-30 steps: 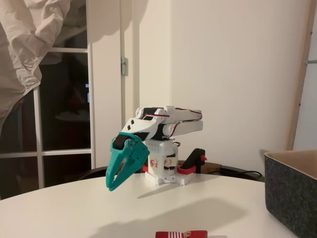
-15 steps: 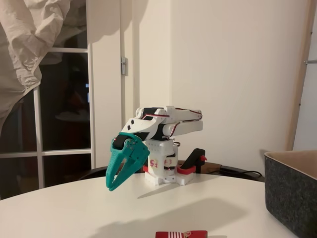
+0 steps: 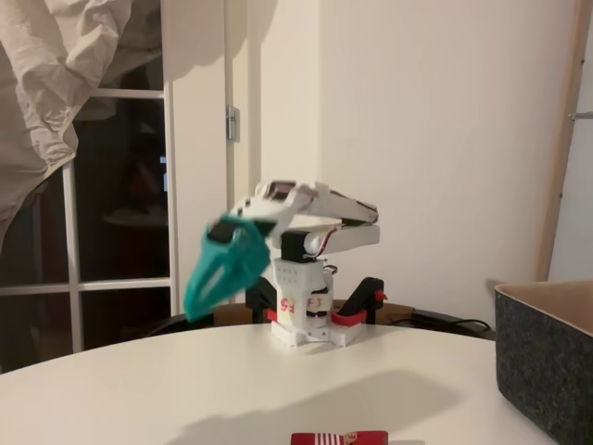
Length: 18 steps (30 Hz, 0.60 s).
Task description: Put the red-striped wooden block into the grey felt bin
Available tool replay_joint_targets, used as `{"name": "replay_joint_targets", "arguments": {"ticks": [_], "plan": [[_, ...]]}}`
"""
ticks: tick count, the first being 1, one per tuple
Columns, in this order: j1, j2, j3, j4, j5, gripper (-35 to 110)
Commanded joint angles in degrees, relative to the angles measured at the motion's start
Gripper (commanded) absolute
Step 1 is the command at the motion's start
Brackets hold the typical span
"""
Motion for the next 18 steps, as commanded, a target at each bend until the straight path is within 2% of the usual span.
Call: {"name": "replay_joint_targets", "arguments": {"ticks": [1, 13, 18], "plan": [[0.62, -2.37, -7.65, 0.53, 3.60, 1], [-7.73, -19.95, -32.17, -1.67, 18.11, 4], [-15.73, -26.72, -34.80, -4.13, 17.23, 10]]}}
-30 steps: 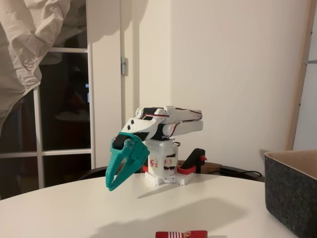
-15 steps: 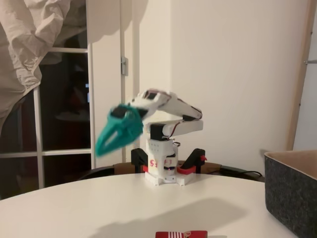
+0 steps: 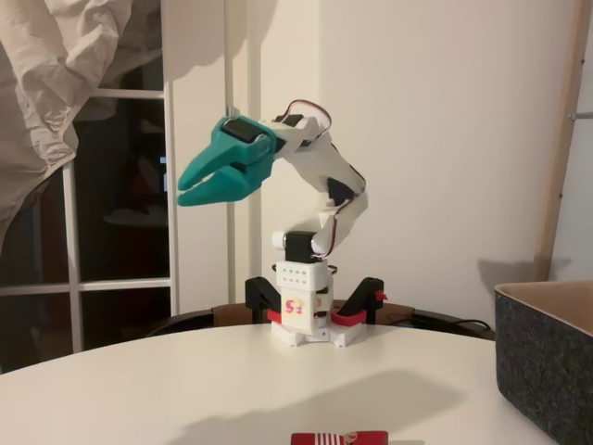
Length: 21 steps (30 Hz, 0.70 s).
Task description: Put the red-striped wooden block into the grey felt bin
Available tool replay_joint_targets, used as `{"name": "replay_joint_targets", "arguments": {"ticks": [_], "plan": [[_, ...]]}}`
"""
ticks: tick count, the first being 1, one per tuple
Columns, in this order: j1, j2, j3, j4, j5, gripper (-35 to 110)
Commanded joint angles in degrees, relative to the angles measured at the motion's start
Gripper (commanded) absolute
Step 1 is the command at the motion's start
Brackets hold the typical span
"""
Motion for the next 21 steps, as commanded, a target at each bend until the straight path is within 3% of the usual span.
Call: {"name": "replay_joint_targets", "arguments": {"ticks": [1, 9, 21], "plan": [[-5.19, -4.48, -2.72, -0.79, -1.58, 11], [-17.75, -10.99, -3.16, -0.70, -15.64, 17], [-27.33, -22.32, -9.84, -0.70, -23.20, 21]]}}
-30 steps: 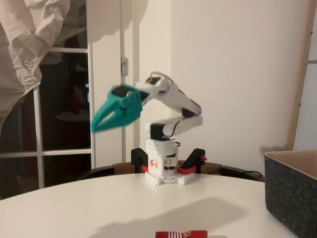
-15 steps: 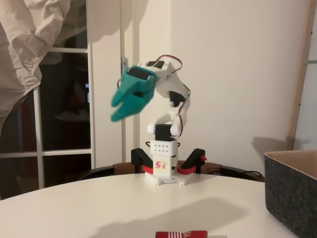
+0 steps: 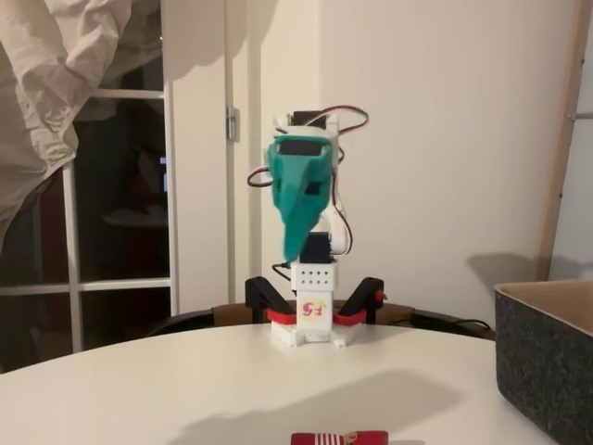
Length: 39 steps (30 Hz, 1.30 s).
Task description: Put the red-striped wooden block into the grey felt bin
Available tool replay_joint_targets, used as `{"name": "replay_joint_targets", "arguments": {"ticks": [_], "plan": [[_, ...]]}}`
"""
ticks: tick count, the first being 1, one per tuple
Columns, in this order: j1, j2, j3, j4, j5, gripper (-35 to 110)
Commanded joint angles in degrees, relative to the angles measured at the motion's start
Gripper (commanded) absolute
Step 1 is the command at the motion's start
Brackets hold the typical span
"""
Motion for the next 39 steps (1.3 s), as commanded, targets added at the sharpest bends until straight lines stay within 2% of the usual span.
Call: {"name": "replay_joint_targets", "arguments": {"ticks": [1, 5, 14, 23, 29, 39], "plan": [[-1.93, -3.43, -4.22, 0.00, -0.62, 22], [-4.31, -9.40, -7.47, 0.53, -2.11, 25], [-12.48, -15.38, -9.14, 16.00, -5.98, 32], [-13.62, -18.02, -9.05, 29.27, -4.39, 33], [-10.90, -23.99, -9.49, 29.97, -0.62, 34], [-10.72, -31.90, -11.07, 29.79, -4.04, 36]]}}
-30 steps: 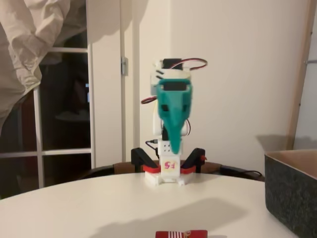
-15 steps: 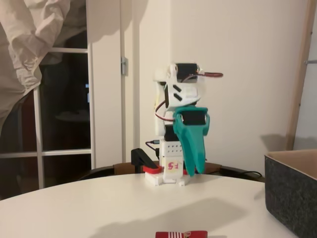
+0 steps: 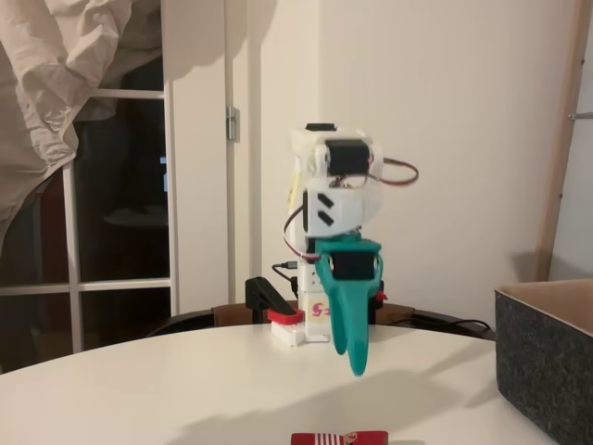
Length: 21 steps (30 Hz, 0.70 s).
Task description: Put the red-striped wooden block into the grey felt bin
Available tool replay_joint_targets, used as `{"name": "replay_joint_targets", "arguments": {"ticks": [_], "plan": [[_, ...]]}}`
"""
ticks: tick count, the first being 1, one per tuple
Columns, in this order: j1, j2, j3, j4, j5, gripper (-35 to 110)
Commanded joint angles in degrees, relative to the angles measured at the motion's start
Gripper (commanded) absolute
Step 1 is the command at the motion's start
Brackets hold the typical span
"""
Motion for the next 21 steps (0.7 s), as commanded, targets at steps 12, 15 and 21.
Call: {"name": "replay_joint_targets", "arguments": {"ticks": [12, 15, 21], "plan": [[-0.79, -8.26, -16.08, 0.79, -0.53, 34], [-1.14, -8.35, -18.81, 0.70, -0.88, 34], [-1.41, -8.79, -21.01, -6.68, -0.88, 34]]}}
